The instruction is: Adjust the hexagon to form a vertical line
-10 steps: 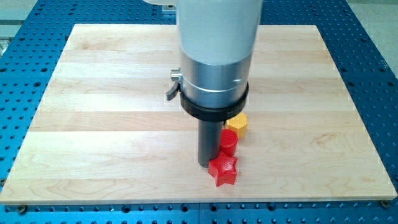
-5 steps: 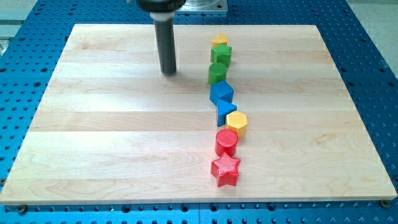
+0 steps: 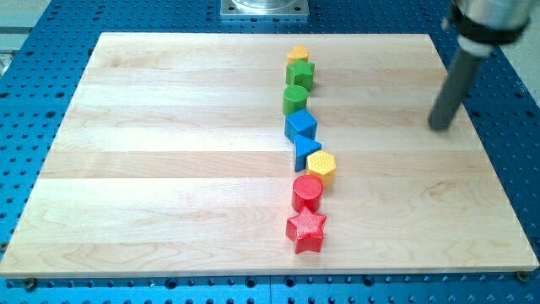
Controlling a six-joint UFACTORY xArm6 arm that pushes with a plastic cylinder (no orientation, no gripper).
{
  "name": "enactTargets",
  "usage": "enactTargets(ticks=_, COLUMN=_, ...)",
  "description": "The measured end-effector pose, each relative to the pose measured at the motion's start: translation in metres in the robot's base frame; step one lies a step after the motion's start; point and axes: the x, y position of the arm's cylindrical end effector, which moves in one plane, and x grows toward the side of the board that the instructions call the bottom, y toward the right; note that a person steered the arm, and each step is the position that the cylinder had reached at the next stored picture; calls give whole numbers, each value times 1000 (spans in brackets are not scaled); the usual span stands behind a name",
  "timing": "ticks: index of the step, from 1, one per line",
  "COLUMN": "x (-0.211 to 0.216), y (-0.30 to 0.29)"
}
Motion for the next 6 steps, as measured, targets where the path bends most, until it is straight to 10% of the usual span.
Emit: enactTargets(ticks=6, x=45, y=-124)
